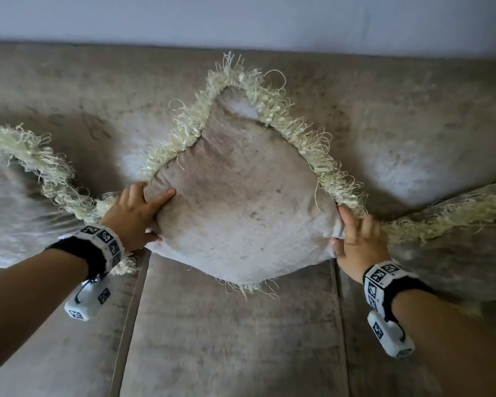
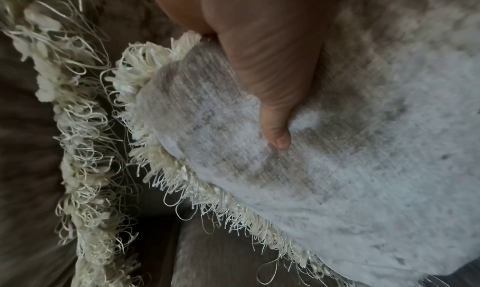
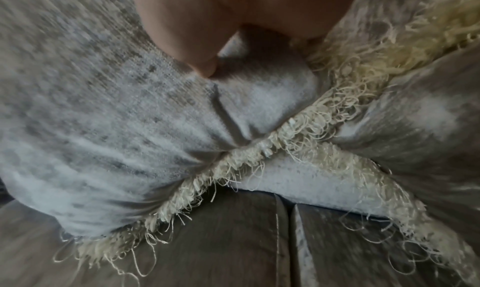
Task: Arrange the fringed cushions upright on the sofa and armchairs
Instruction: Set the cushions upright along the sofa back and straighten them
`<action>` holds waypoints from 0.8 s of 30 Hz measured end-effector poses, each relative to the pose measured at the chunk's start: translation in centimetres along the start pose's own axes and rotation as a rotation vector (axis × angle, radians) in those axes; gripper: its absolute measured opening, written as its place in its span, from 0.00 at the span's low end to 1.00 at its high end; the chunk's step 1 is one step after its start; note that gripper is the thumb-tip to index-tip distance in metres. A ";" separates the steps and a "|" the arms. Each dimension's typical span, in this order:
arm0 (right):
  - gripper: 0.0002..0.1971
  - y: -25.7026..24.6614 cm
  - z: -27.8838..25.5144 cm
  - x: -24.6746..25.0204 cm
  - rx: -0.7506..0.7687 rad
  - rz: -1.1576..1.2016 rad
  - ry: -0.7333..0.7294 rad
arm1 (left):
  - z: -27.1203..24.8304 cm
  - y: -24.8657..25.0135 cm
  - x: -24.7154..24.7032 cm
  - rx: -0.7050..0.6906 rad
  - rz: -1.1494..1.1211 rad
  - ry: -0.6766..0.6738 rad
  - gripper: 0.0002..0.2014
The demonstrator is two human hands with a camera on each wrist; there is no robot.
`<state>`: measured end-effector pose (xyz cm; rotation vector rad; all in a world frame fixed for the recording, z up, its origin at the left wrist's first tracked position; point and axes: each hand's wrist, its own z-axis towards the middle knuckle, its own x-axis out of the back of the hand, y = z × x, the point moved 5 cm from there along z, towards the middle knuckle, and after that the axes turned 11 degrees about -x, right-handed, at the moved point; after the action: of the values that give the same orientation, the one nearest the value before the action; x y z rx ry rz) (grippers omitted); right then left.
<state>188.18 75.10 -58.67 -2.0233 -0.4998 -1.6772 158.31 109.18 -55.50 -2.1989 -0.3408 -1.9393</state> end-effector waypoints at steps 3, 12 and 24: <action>0.47 -0.5 -0.1 1.2 0.010 -0.016 0.096 | -0.2 -0.1 0.6 0.023 0.055 0.027 0.64; 0.45 -2.5 0.2 3.5 0.154 0.109 0.040 | -0.1 0.4 1.7 0.012 -0.092 0.099 0.54; 0.45 -5.2 0.5 2.5 0.157 0.264 0.041 | 0.3 1.9 1.1 0.096 -0.352 0.082 0.59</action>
<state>186.19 79.61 -55.64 -1.8482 -0.3224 -1.4706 159.24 107.50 -54.44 -2.1035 -0.8390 -2.1234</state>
